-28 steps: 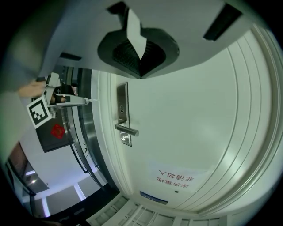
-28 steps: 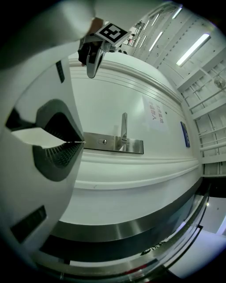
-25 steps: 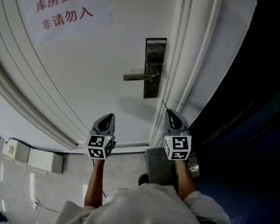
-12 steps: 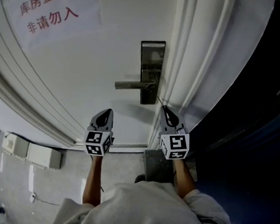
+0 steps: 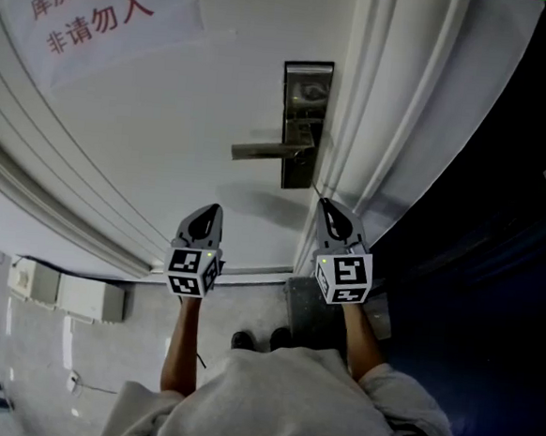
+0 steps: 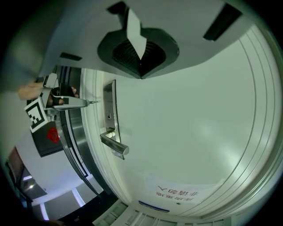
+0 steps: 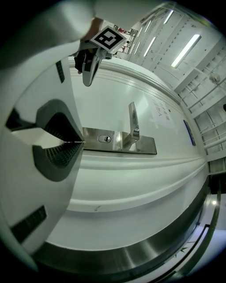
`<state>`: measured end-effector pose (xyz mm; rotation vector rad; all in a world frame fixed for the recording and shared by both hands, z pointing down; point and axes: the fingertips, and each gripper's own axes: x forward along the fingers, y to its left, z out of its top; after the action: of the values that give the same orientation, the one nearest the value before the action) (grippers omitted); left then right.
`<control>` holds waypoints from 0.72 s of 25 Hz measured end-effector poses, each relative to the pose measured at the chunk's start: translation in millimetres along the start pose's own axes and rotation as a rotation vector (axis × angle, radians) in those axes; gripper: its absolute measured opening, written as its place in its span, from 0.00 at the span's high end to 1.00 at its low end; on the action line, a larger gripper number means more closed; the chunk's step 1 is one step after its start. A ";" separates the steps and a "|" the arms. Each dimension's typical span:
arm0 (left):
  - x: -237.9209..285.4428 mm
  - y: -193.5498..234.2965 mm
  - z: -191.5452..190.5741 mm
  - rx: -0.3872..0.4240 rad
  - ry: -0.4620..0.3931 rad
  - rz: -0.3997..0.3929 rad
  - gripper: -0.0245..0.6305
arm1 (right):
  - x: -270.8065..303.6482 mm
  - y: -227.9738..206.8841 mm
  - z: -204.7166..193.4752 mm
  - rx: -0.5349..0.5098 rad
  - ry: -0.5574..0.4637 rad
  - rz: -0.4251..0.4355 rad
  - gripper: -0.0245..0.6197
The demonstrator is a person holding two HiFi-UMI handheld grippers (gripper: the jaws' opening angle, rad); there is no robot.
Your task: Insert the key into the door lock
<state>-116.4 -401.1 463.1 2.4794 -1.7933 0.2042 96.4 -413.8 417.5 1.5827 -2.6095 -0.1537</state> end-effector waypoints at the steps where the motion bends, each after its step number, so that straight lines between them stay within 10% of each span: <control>1: -1.0 1.3 -0.6 -0.001 0.001 -0.007 0.94 | -1.0 2.8 -0.7 0.000 0.005 -0.008 0.92; 18: -6.7 19.9 2.4 -0.007 -0.020 -0.081 0.94 | 2.9 25.6 29.3 -0.083 -0.008 -0.071 0.92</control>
<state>-137.2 -401.4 459.4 2.5521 -1.6932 0.1688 68.9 -403.4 391.9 1.6514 -2.5187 -0.2698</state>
